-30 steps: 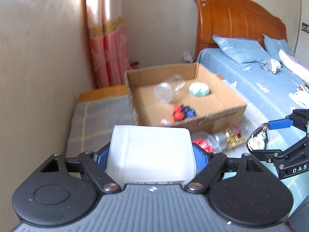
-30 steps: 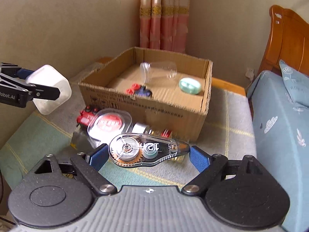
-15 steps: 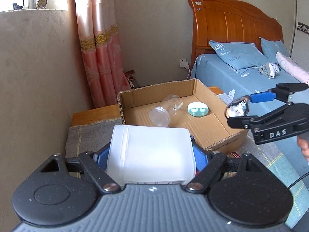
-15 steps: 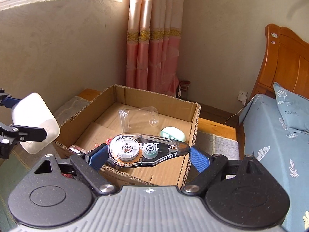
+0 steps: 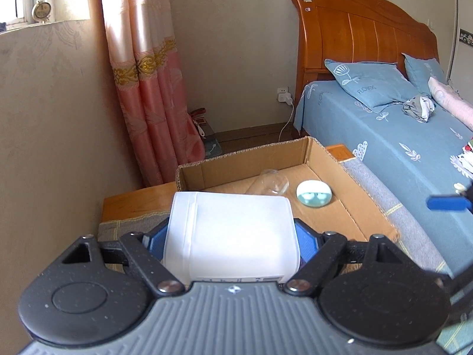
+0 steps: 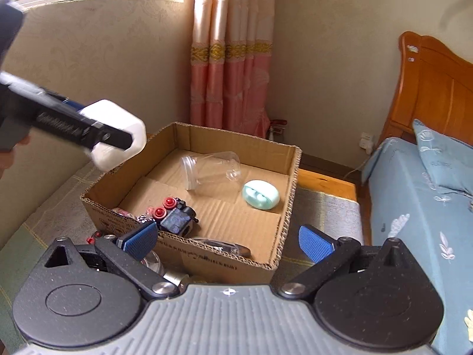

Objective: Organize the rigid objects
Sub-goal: 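Carry the white bottle into the box and open the left gripper while the right gripper drops the tape there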

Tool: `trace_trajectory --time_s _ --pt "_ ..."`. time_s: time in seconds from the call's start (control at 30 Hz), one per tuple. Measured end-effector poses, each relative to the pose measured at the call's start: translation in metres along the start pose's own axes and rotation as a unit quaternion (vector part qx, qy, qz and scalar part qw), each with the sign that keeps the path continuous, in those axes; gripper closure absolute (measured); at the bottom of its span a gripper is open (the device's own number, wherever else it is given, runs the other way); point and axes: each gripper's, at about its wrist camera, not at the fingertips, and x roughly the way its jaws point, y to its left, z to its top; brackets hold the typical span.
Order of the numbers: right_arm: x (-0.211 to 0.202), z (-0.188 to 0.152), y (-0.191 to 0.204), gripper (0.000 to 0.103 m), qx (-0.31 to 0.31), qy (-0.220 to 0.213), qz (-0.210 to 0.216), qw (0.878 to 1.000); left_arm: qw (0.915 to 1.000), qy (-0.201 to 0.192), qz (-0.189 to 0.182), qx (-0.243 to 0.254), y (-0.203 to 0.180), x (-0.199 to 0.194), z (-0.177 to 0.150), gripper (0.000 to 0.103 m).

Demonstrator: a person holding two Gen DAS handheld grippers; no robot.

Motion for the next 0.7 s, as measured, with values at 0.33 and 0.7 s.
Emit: trace_trajectory --time_s 0.33,0.7 --pt "-0.026 -0.023 0.013 0.000 0.022 -0.020 -0.024 0.999 0.9983 0.047 0.020 -0.030 -0.001 0.077 0.040 0.021" --pt "-0.031 -0.035 0.017 0.000 0.036 -0.016 -0.023 0.999 0.9967 0.018 0.053 -0.059 0.004 0.089 0.045 0.010"
